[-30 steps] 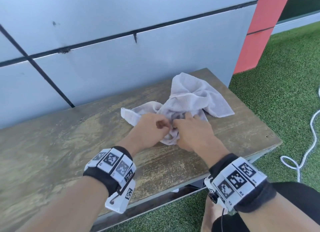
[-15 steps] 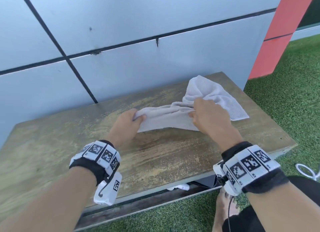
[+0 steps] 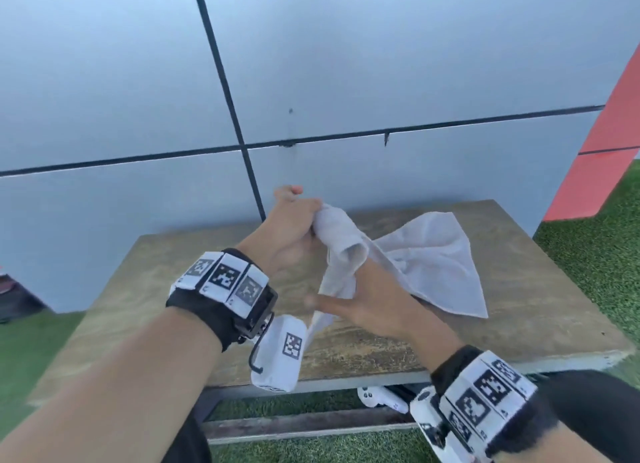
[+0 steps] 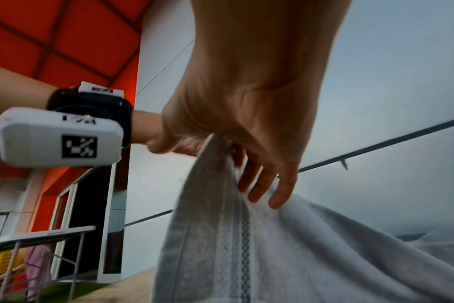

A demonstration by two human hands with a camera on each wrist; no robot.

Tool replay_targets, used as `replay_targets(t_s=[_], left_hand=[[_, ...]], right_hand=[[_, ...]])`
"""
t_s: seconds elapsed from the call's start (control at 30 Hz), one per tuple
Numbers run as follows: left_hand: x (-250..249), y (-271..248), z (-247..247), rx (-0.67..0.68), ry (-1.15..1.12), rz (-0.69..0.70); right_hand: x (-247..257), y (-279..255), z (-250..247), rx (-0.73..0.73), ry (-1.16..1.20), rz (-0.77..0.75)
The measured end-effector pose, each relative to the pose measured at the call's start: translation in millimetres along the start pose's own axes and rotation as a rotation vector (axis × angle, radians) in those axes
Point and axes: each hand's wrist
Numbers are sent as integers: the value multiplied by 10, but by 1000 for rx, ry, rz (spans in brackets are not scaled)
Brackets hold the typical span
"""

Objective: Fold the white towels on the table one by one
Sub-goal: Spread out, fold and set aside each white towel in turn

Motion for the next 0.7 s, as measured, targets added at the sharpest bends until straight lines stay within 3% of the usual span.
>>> replay_targets(t_s=[0.1,0.23,0.33,0.5,0.7], left_hand=[[-153,-133,-25,14,-3,71],[-310,-230,-292,-184,-35,155],[-317,-360,-451,-205,156,241],[-87,-690,-384,114,765,481],[-12,-849,-350,33,821,566]], right_hand=[[57,97,47,-233,45,30],[173,213,-246,-463,73,26],[390,227,-429,-451,46,-32],[710,187,-467,-280,-190,-132],[766,48,-448,-206,-370,-115]])
Point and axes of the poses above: each hand's wrist, its own y-axis towards the middle knuckle, its own z-axis out of the palm, x = y × z, and after that the axes turned 1 degree about z, right-handed
